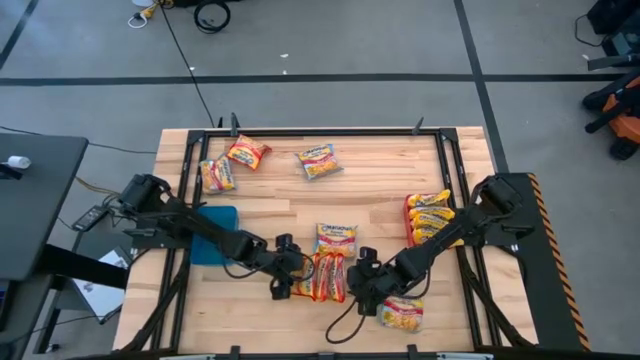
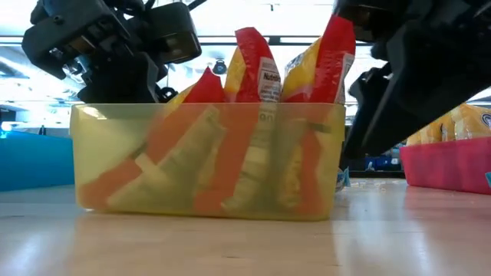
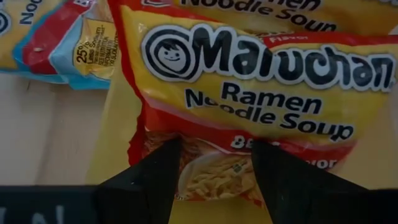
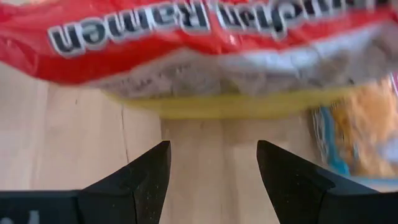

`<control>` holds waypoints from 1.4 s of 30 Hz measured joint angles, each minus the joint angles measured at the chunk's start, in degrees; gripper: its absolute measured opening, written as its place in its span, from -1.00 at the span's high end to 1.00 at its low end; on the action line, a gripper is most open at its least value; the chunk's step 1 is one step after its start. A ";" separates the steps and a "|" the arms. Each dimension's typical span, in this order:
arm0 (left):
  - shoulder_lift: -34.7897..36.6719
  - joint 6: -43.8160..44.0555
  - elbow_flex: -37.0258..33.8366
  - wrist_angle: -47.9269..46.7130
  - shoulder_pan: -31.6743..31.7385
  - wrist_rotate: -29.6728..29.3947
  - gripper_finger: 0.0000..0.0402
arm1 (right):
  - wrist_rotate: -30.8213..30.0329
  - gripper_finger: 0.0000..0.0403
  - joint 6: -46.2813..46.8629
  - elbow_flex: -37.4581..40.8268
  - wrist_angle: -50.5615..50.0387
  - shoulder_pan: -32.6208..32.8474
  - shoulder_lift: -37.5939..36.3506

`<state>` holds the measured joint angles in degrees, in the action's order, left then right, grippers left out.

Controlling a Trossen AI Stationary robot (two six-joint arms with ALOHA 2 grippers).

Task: Sort Maruchan noodles
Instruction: Put the red noodle pack into the yellow bin

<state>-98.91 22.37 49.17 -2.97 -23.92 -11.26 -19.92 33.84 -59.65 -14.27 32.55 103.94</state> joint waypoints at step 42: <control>-0.69 -9.81 18.65 -41.87 4.17 0.37 -0.03 | 2.32 -0.21 -13.12 -4.13 6.67 -8.64 8.55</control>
<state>-99.61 12.56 67.82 -44.84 -19.75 -10.89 -17.61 20.72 -63.78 -7.61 23.91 112.49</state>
